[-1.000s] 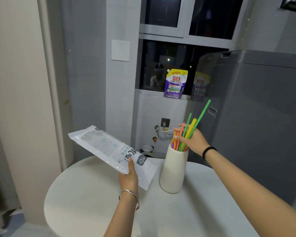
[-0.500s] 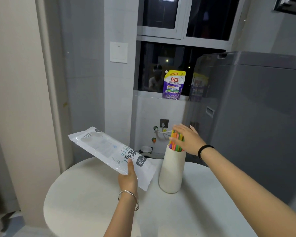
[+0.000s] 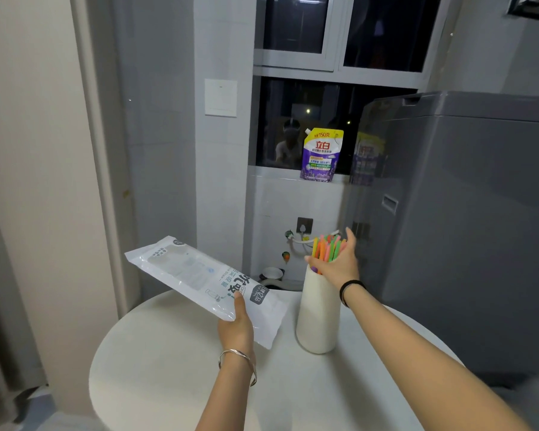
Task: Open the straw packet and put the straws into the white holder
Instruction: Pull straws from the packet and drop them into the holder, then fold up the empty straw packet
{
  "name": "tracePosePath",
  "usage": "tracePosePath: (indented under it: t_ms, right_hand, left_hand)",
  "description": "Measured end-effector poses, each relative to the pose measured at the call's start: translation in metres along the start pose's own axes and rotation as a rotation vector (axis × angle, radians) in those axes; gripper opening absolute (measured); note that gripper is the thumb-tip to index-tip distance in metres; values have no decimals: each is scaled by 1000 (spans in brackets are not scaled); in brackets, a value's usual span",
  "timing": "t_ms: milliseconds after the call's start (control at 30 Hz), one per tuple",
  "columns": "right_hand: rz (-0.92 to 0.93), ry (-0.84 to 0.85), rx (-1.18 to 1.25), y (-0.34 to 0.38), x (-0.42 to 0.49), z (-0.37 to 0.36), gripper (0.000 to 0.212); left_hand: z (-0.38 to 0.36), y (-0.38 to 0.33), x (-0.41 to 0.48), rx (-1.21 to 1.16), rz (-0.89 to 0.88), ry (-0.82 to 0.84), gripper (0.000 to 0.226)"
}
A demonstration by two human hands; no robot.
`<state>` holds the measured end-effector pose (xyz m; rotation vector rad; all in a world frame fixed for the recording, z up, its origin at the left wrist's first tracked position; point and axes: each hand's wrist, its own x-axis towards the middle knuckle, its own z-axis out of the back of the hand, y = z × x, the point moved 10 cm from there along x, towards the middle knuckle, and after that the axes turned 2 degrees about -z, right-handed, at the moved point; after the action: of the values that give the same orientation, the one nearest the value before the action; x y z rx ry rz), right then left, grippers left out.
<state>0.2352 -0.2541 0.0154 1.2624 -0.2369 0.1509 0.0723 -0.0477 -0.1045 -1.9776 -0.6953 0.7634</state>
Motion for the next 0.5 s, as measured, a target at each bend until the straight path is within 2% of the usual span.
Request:
tracePosePath:
  t_ms: [67, 133, 200, 300, 367, 433, 500]
  right_hand:
    - [45, 45, -16, 12, 3, -9, 72]
    - [113, 74, -16, 26, 2, -11, 53]
    - [154, 79, -10, 35, 1, -8, 54]
    - [110, 133, -41, 32, -6, -5, 78]
    - [108, 94, -59, 33, -13, 4, 85]
    - [163, -13, -80, 40, -24, 19, 84]
    - [253, -102, -69, 51, -42, 32, 73]
  left_hand:
    - [2, -2, 1, -3, 4, 2, 47]
    - [3, -3, 1, -5, 9, 3, 48]
    - [4, -4, 2, -10, 19, 4, 49]
    - [5, -3, 1, -25, 51, 15, 49]
    - [3, -3, -1, -29, 71, 39, 49]
    - [1, -4, -5, -31, 82, 69, 49]
    - [-1, -9, -10, -25, 77, 106, 48]
